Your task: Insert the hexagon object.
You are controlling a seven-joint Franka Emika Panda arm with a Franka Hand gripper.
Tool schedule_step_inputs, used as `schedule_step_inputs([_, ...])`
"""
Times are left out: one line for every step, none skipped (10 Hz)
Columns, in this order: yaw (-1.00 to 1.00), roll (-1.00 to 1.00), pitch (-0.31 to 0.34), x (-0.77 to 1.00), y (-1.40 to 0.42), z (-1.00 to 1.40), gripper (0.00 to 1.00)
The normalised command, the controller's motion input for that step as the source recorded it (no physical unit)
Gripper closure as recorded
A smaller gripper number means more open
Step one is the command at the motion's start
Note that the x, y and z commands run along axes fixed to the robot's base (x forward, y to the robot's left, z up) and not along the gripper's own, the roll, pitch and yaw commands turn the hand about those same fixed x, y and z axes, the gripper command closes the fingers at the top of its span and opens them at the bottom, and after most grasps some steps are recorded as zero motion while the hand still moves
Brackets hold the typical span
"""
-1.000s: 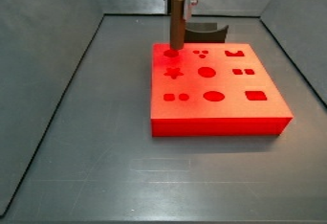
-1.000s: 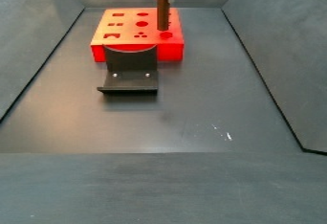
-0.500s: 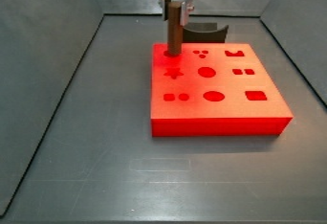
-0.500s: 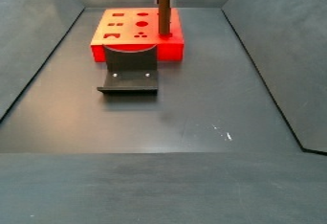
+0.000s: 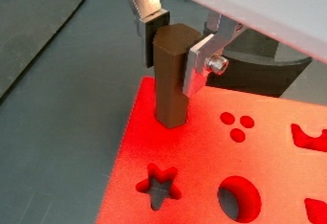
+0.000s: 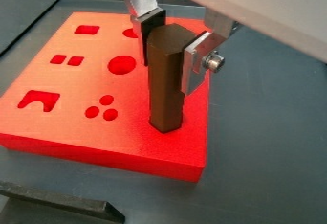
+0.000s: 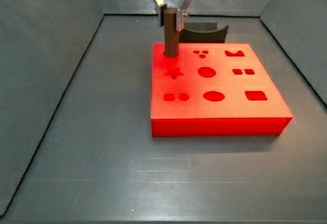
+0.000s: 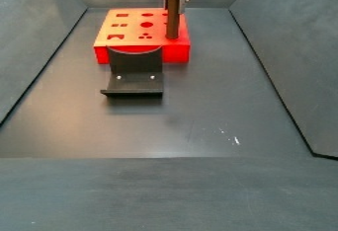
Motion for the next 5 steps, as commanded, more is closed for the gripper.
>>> schedule_step_inputs([0.0,0.0,0.013,0.11,0.0,0.0,1.0])
schedule_step_inputs([0.0,0.0,-0.027,0.0,-0.01,-0.07,1.0])
schedule_step_inputs([0.09,0.13,0.0,0.0,0.0,-0.77,1.0])
schedule_step_inputs([0.0,0.25,0.11,0.1,0.0,-0.68,1.0])
schedule_step_inputs([0.0,0.25,0.181,0.05,0.0,-0.56,1.0])
